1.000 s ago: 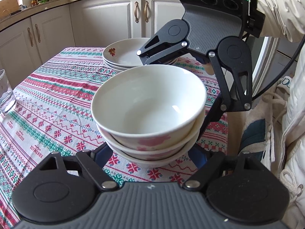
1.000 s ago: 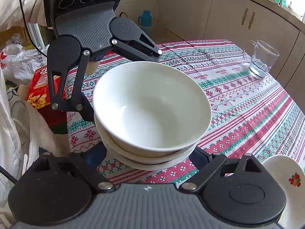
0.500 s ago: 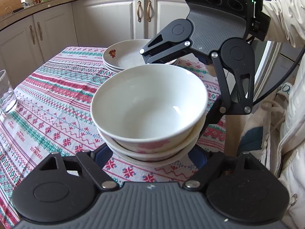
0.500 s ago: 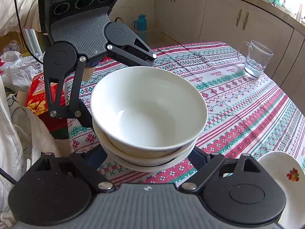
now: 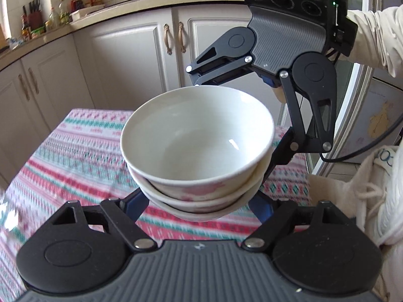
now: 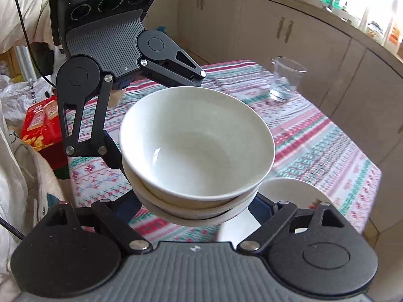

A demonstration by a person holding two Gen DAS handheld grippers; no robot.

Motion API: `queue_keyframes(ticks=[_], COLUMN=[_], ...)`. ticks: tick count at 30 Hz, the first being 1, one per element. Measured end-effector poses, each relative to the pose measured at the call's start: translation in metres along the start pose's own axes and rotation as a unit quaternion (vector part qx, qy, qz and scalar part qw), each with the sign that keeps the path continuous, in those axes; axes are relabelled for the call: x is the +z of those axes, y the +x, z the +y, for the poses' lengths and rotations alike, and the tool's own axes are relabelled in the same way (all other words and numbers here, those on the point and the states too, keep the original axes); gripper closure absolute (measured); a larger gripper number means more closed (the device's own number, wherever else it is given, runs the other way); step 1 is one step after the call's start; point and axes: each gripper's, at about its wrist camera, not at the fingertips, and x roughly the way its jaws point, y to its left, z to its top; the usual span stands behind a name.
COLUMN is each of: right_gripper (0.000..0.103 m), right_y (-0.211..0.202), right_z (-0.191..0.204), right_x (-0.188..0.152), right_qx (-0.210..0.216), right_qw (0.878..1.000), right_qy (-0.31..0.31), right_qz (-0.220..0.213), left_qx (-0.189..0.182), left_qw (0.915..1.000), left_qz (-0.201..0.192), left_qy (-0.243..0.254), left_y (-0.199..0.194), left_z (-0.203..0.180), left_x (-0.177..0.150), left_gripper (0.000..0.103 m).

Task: Organize plates and bowls
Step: 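Lift the bowl stack with both grippers and carry it over the plate stack, then lower the bowl stack onto the top plate and open both grippers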

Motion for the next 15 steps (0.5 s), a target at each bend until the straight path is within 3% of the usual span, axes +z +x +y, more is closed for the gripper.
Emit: queue_keyframes(ticks=[8,15], right_gripper=[0.010,0.010], right_y=[-0.015,-0.009], right_z=[-0.047,-0.080], right_x=[-0.028,-0.051], right_qx=[-0.037,-0.042], right_qw=[0.999,0.998], right_qy=[0.021,0.049], right_qz=[0.010,0.017], left_qx=[-0.021,-0.033], left_qw=[0.9995,0.9992], left_qz=[-0.004,0.005], left_qy=[0.022,0.022], left_y=[0.054,0.086], left_z=[0.021,0.034], left_x=[0.036,0.042], left_gripper=[0.018,0.018])
